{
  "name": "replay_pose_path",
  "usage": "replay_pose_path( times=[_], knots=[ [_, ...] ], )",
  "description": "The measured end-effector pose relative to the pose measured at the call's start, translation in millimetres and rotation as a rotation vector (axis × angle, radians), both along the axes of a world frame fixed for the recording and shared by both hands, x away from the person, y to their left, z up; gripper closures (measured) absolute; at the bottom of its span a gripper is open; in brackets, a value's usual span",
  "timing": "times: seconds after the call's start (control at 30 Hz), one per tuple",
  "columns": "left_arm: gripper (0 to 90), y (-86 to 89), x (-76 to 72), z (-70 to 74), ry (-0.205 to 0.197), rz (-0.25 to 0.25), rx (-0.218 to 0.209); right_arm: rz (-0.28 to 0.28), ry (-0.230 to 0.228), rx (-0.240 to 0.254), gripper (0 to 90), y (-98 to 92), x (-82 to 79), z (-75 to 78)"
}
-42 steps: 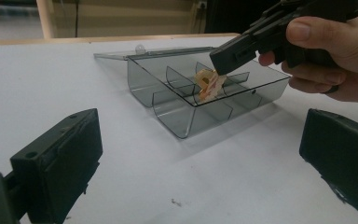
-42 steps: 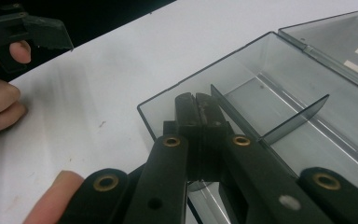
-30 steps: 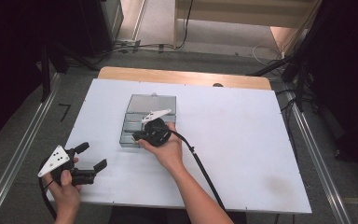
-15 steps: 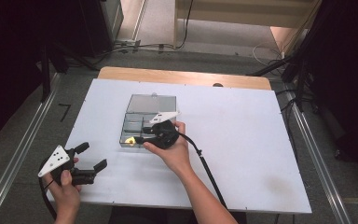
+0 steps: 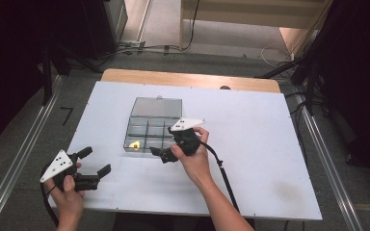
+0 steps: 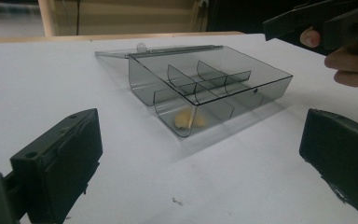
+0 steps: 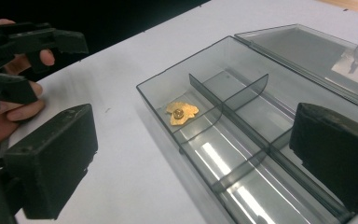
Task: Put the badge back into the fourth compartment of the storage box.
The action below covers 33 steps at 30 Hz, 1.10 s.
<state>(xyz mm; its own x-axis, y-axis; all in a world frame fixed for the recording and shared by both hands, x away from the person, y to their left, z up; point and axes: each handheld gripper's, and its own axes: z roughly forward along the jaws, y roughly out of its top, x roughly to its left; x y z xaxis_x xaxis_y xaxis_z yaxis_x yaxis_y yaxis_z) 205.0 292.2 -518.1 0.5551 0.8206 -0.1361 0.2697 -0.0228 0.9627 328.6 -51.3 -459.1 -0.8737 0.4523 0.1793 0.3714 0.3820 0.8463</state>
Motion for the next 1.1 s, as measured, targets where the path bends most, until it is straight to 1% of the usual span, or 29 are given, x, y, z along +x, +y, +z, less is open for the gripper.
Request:
replay_pose_path(
  times=[0.1,0.27,0.37,0.57,0.7,0.87,1.1],
  knots=[
    [0.0,-0.4,0.2,-0.1,0.001,0.002,-0.001,-0.017,-0.013,0.024,0.0,-13.2,-4.4,-0.5],
    [0.0,-0.5,-0.2,0.0,0.003,0.001,0.000,-0.039,-0.021,0.018,0.0,-31.6,-9.0,-5.3],
    [0.0,-0.4,0.1,0.0,0.003,0.000,-0.001,-0.051,-0.019,0.025,0.0,-43.0,-11.8,-7.3],
    [0.0,-0.4,-0.3,0.1,0.000,0.002,0.001,-0.087,-0.030,0.044,0.0,-64.3,-18.6,-9.8],
    [0.0,-1.1,0.5,0.2,0.001,0.003,0.011,-0.111,-0.039,0.051,0.0,-80.1,-24.8,-10.9],
    [0.0,-2.0,0.7,0.3,0.002,0.008,0.016,-0.139,-0.055,0.068,0.0,-105.1,-32.0,-13.2],
    [0.0,-1.8,0.1,0.3,-0.001,0.009,0.016,-0.196,-0.050,0.091,0.0,-148.6,-39.7,-18.4]
  ],
)
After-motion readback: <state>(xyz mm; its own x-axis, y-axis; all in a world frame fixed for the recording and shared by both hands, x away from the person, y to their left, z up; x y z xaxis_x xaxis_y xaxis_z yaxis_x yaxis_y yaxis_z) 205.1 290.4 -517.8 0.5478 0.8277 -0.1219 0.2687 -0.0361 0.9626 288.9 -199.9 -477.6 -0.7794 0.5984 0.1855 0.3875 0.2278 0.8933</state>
